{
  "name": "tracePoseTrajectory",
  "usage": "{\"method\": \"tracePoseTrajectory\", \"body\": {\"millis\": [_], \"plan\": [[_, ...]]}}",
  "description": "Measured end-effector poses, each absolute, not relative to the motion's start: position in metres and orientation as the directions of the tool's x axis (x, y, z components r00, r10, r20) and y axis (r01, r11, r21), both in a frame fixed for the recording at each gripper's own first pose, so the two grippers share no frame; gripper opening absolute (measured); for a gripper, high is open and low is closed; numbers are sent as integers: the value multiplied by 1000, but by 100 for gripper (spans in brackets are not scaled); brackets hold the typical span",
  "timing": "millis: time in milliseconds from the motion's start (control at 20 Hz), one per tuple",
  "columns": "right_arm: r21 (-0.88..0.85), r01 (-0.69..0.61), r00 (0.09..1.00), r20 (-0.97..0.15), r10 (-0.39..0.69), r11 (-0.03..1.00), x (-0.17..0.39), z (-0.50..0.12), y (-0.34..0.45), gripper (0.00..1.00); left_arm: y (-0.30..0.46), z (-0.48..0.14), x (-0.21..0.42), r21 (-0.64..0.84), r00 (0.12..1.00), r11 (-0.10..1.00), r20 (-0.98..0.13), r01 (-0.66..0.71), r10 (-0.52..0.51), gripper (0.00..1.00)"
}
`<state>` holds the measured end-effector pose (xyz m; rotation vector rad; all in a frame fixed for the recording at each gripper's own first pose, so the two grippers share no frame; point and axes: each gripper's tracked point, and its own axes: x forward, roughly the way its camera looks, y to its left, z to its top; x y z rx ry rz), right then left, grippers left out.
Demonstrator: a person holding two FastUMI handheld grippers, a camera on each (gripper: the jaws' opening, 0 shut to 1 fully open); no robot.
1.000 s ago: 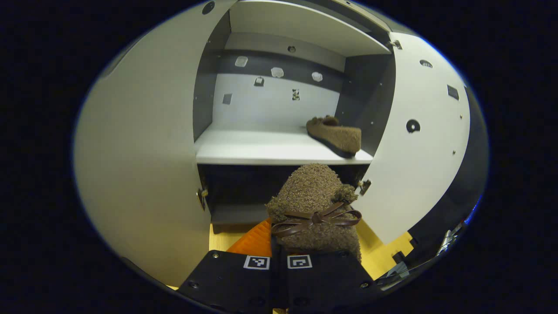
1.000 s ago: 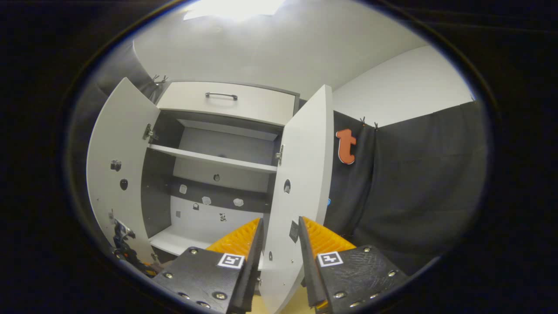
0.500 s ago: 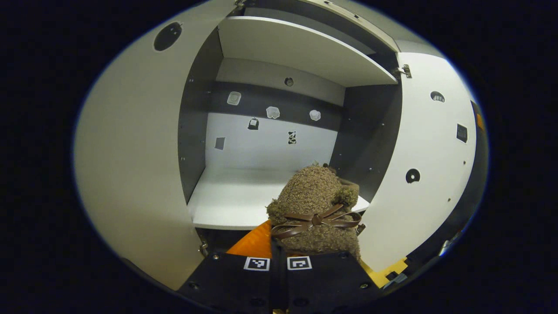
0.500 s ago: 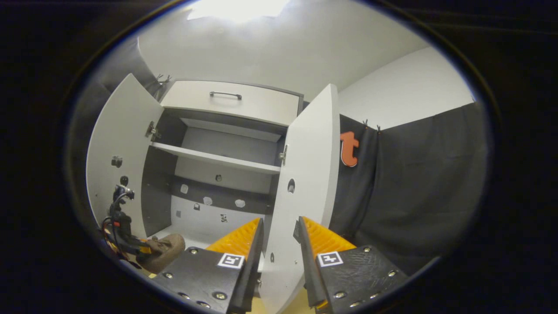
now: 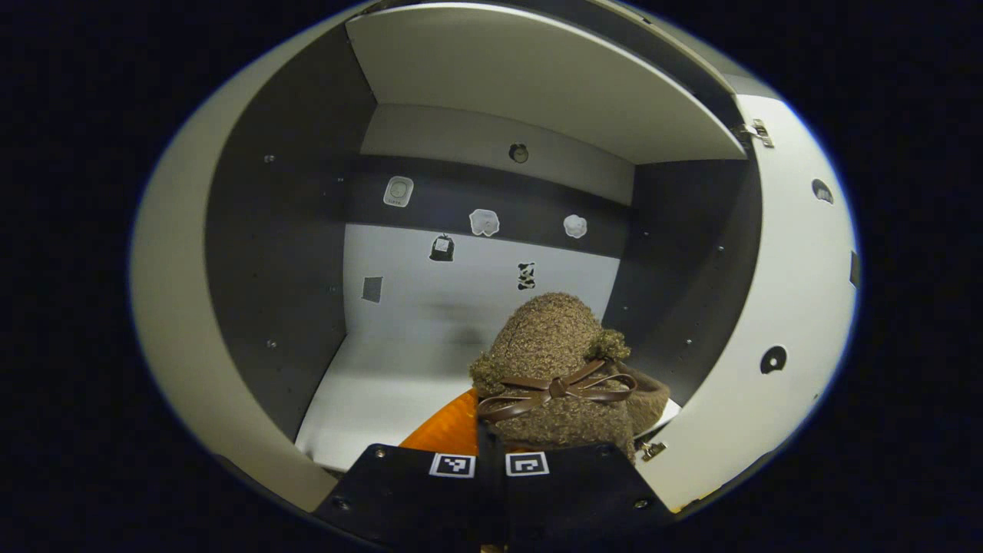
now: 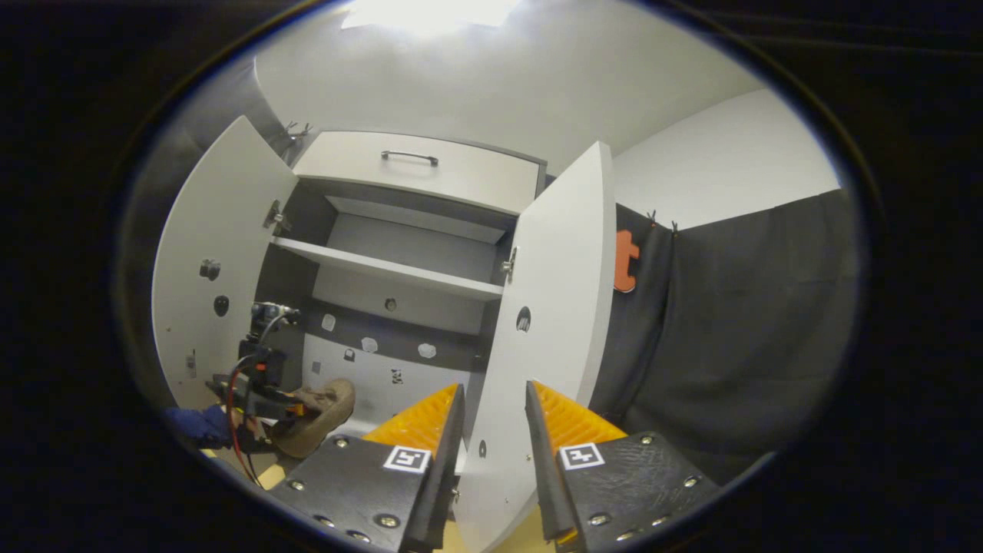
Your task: Grab one shoe with the right hand and put it into the shoe cabinet, grab the other shoe with the left hand and put it into the shoe cabinet; then close the right door with the right hand and the left door with the left hand.
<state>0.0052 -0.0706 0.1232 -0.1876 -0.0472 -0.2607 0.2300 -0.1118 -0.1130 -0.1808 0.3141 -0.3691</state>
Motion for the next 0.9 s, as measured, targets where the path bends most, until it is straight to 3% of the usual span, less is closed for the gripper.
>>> {"method": "tracePoseTrajectory", "body": {"millis": [450, 800, 900], "plan": [[-150, 260, 965, 56, -255, 954, -12, 126, -84, 47, -125, -146, 317, -216, 893, 953, -353, 215, -281, 0], [-168, 284, 959, 71, -276, 944, -27, 132, -96, 44, -129, -176, 340, -128, 878, 979, -435, 160, -201, 1], [-169, 289, 957, 76, -280, 942, -30, 134, -102, 44, -133, -186, 340, -112, 862, 978, -463, 174, -206, 8]]}}
